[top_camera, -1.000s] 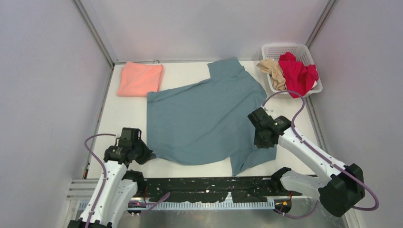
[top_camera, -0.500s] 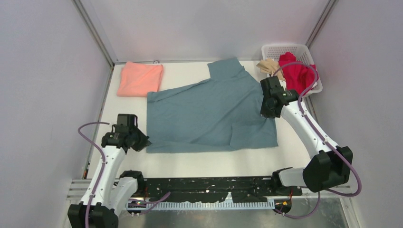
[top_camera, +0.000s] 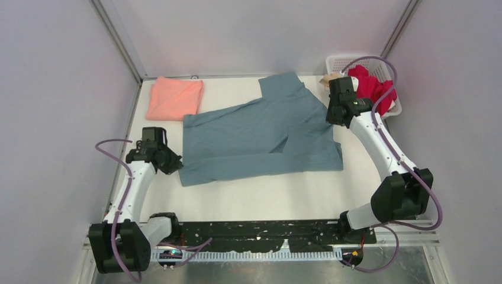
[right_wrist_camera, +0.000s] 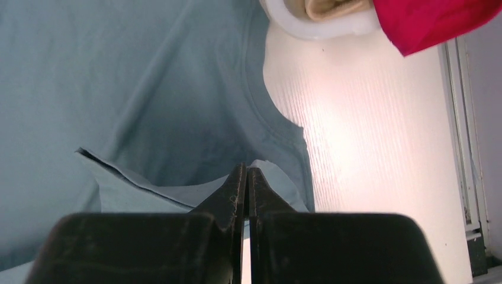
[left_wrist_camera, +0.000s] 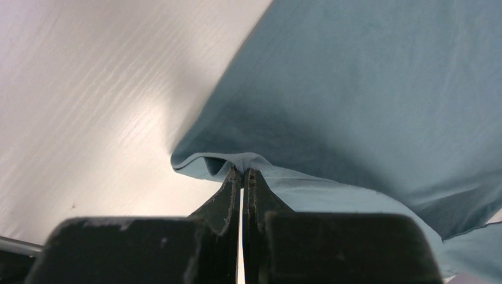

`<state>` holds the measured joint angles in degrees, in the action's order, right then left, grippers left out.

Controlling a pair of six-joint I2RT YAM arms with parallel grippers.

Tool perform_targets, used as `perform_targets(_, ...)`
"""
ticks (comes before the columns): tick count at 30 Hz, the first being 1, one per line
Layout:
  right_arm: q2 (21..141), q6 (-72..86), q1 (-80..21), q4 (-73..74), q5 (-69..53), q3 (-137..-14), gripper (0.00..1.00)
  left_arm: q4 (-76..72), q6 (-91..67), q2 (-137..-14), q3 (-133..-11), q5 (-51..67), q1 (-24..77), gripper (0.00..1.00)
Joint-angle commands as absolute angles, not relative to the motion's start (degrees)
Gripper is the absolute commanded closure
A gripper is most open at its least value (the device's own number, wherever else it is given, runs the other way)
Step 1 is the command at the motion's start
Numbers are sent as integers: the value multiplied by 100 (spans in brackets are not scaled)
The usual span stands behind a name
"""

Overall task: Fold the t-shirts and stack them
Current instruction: Fold the flattened tshirt in 1/3 of the way

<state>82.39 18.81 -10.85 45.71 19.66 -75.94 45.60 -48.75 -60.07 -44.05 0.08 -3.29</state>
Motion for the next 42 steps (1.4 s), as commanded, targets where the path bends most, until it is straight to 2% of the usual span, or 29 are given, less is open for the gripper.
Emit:
perform_targets(1, 8600, 1574, -991, 4053, 2050, -8053, 95, 3944, -4672, -6246, -4668, -38, -389, 100)
perform_targets(12, 9861, 1387, -976, 3642, 2077, -8961, 95, 3576, -4538, -7563, -5268, -212, -393, 100)
perform_targets(16, 10469, 1272, -974, 3426, 2368, -9436, 95, 3880, -4502, -8065, -5716, -402, -409, 100)
perform_targets(17, 10697, 1248, -975, 3423, 2419, -9652, 94, 3983, -4478, -8181, -5851, -408, -403, 100)
perform_targets(18, 10802, 1193, -971, 3433, 2453, -9752, 89, 4106, -4470, -8273, -5959, -418, -404, 100)
perform_targets(19, 11033, 1177, -968, 3492, 2439, -10056, 86, 4240, -4444, -8361, -6059, -414, -402, 90)
perform_targets(20, 11237, 1182, -967, 3714, 2428, -10249, 78, 4362, -4417, -8408, -6151, -413, -404, 57)
perform_targets(21, 11318, 1180, -967, 3835, 2389, -10589, 71, 4465, -4406, -8436, -6218, -421, -405, 34)
perform_targets(22, 11410, 1176, -967, 4039, 2385, -10730, 52, 4562, -4389, -8434, -6280, -431, -400, 17)
perform_targets(23, 11413, 1177, -971, 4107, 2383, -10907, 42, 4649, -4374, -8405, -6333, -420, -404, 6)
perform_targets(24, 11335, 1182, -973, 4213, 2382, -10947, 29, 4683, -4367, -8343, -6344, -371, -404, 1)
perform_targets(25, 11248, 1197, -975, 4238, 2353, -10886, 25, 4677, -4334, -8218, -6341, -294, -393, 1)
perform_targets(26, 11036, 1229, -980, 4248, 2310, -10800, 16, 4650, -4312, -8130, -6315, -171, -390, 0)
perform_targets(30, 10107, 1578, -1108, 4030, 1906, -9603, 2, 4371, -4194, -7861, -6126, 541, -135, 0)
perform_targets(33, 9546, 1946, -1163, 3540, 1257, -8139, 4, 3782, -4146, -7855, -5751, 1288, 288, 0)
perform_targets(37, 9238, 2096, -1170, 2929, 415, -6932, 5, 3017, -4197, -8138, -5301, 2040, 552, 0)
perform_targets(42, 9812, 2105, -1123, 2105, -807, -6559, 5, 2720, -4091, -8611, -5163, 1908, 576, 0)
